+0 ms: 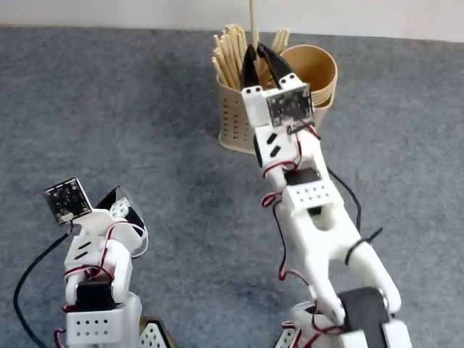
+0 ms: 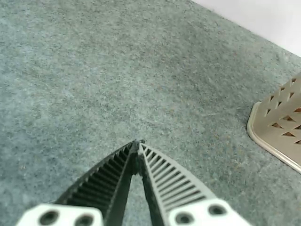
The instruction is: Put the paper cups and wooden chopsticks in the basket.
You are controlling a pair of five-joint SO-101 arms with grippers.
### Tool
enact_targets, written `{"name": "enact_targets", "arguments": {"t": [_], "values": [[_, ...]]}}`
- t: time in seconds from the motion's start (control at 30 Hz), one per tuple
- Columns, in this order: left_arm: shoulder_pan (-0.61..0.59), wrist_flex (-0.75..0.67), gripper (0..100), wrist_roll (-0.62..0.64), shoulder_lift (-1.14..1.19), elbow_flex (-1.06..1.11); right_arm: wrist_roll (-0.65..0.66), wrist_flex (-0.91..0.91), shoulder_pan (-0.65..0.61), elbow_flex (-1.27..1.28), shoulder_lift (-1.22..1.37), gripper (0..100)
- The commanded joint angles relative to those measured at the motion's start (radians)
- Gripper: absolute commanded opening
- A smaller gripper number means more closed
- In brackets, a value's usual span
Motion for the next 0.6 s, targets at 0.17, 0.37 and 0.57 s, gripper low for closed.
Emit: {"name": "enact_targets", "arguments": {"t": [0.17,0.37,0.57], "values": [[0.008,0.002,0,-0.005,-0.010,0.022,-0.012,-0.021,0.016,-0.070,0.028,6.4],[0.008,0.002,0,-0.005,-0.010,0.022,-0.009,-0.021,0.013,-0.070,0.027,13.4],[0.008,0.002,0,-0.005,-0.008,0.022,-0.012,0.027,0.019,-0.027,-0.036,9.5]]}}
